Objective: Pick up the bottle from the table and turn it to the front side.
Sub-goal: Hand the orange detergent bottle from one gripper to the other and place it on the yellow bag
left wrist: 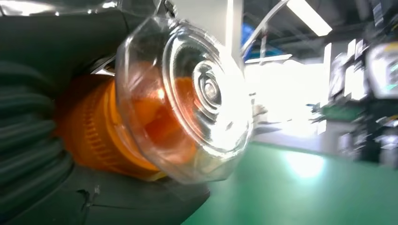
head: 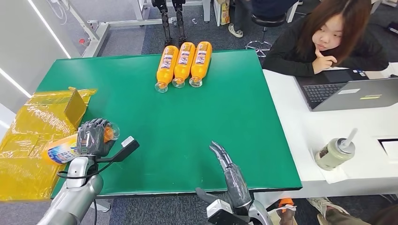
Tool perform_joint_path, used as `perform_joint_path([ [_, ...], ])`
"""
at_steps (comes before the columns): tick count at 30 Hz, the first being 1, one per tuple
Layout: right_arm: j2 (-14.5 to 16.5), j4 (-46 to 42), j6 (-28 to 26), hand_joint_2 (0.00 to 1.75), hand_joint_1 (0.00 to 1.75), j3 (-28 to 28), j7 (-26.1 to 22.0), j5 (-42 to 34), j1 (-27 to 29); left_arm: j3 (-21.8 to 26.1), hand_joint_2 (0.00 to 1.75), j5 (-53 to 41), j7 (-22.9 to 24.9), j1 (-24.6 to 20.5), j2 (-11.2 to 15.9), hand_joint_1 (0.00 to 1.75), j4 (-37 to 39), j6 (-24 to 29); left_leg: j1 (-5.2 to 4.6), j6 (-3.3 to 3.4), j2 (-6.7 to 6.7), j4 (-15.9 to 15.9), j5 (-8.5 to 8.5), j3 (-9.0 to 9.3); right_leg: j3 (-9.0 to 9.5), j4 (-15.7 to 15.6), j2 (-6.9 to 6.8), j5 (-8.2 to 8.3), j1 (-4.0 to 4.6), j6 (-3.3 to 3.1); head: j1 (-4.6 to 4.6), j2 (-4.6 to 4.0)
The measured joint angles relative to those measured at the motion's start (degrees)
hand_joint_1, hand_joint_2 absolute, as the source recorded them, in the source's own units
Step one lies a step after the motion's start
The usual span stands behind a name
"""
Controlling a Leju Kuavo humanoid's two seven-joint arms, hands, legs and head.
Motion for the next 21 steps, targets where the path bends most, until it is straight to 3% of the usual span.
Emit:
perform_joint_path([
  [3,0.0,0.0,-0.26,1.75,0.0,0.15,0.54,0.73,0.11,-0.14,1.75,-1.37,0.86,-0.69,0.83,1.73,1.77,-0.04,0.01,-0.11,0.02,-0.14,0.07,0.09,-0.03,0.04,0.03,-0.07,0.01,-0.13,-0.01,0.0],
  [4,0.01,0.01,-0.27,1.75,0.0,0.2,0.63,0.91,0.12,-0.14,1.75,-1.92,1.13,-0.77,1.12,1.56,2.21,0.0,0.02,-0.17,0.0,-0.18,0.11,0.11,-0.04,0.05,0.0,-0.1,0.01,-0.19,-0.02,0.0],
  [7,0.06,0.07,-0.14,1.75,0.0,0.28,0.72,1.04,0.02,-0.14,1.75,-4.18,2.46,-0.86,1.75,0.27,3.21,-0.55,0.03,-0.34,-0.23,-0.3,0.22,0.1,-0.07,0.08,-0.26,-0.18,0.03,-0.3,0.0,0.0],
  [8,0.11,0.13,-0.05,1.75,0.0,0.28,0.71,1.04,-0.08,-0.14,1.75,-5.02,3.0,-0.84,1.85,0.01,3.53,-0.98,0.04,-0.36,-0.31,-0.32,0.23,0.07,-0.08,0.08,-0.34,-0.19,0.03,-0.31,0.01,0.0],
  [15,0.28,0.46,0.0,1.75,0.0,0.28,0.7,1.27,-0.29,-0.84,1.75,-9.48,4.8,0.14,1.52,0.0,5.66,-5.6,0.02,-0.4,-0.52,-0.33,0.24,-0.19,-0.22,0.05,-0.57,-0.23,0.03,-0.32,0.01,0.0],
  [21,0.28,0.45,0.15,1.75,0.0,0.28,0.86,2.11,-0.18,-0.9,1.75,-8.69,1.82,0.13,1.39,0.0,5.76,-6.62,-0.01,-0.38,-0.72,-0.32,0.23,-0.26,-0.2,-0.02,-0.75,-0.24,0.0,-0.29,0.01,0.0],
])
